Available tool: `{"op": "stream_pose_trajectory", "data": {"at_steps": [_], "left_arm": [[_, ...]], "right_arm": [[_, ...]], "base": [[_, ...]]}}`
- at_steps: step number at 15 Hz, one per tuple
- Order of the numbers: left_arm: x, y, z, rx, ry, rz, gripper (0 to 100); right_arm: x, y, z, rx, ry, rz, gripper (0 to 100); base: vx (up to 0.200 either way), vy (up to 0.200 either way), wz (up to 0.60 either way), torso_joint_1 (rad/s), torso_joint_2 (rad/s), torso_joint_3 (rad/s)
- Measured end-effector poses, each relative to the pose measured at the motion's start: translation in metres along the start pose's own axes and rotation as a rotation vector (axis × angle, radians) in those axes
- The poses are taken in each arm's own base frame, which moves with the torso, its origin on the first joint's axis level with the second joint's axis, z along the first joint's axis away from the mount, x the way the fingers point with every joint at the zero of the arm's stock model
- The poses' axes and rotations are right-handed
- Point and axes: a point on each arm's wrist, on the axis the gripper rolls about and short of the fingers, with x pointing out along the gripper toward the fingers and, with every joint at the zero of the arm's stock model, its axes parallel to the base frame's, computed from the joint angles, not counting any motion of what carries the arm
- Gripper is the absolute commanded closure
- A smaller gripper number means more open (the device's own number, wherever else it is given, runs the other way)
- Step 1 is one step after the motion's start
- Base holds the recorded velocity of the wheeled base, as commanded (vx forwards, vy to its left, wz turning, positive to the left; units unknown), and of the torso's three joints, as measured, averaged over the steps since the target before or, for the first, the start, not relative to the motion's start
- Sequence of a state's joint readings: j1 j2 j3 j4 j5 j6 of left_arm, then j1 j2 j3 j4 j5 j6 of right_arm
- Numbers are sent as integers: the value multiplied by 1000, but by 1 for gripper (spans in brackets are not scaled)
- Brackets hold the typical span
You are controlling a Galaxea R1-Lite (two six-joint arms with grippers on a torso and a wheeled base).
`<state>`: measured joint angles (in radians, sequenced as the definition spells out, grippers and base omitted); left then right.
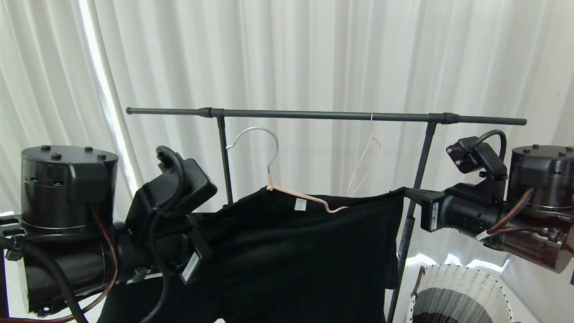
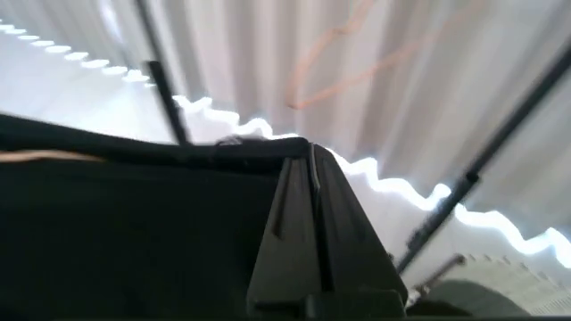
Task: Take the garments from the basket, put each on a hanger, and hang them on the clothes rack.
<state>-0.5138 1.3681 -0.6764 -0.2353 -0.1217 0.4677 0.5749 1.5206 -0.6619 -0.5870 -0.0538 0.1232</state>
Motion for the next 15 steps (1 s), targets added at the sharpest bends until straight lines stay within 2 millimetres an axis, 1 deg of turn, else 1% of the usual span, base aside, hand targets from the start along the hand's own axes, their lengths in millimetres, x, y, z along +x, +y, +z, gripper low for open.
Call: {"op": "stream_pose_trajectory", "data": {"at_steps": [1,2,6,11,15], "left_arm": [[2,0,0,0,4,-5,100],[3,0,1,-1,3,-6,100],[6,0,1,-11,7,-14,100],[6,-1,1,-32,-1,-26,100],[3,-7,3,11,-67,-147,100]], "right_arm": [[-6,0,-2,-25,38,23,100],[-10,1,-2,-45,54,56,0],[-21,3,5,-97,26,119,0],[-26,4,7,-179,9,193,0],[-30,18,3,-333,51,364,0]], "base": [[0,0,0,0,0,0],[0,0,0,0,0,0],[0,0,0,0,0,0],[0,0,0,0,0,0],[0,0,0,0,0,0]]}}
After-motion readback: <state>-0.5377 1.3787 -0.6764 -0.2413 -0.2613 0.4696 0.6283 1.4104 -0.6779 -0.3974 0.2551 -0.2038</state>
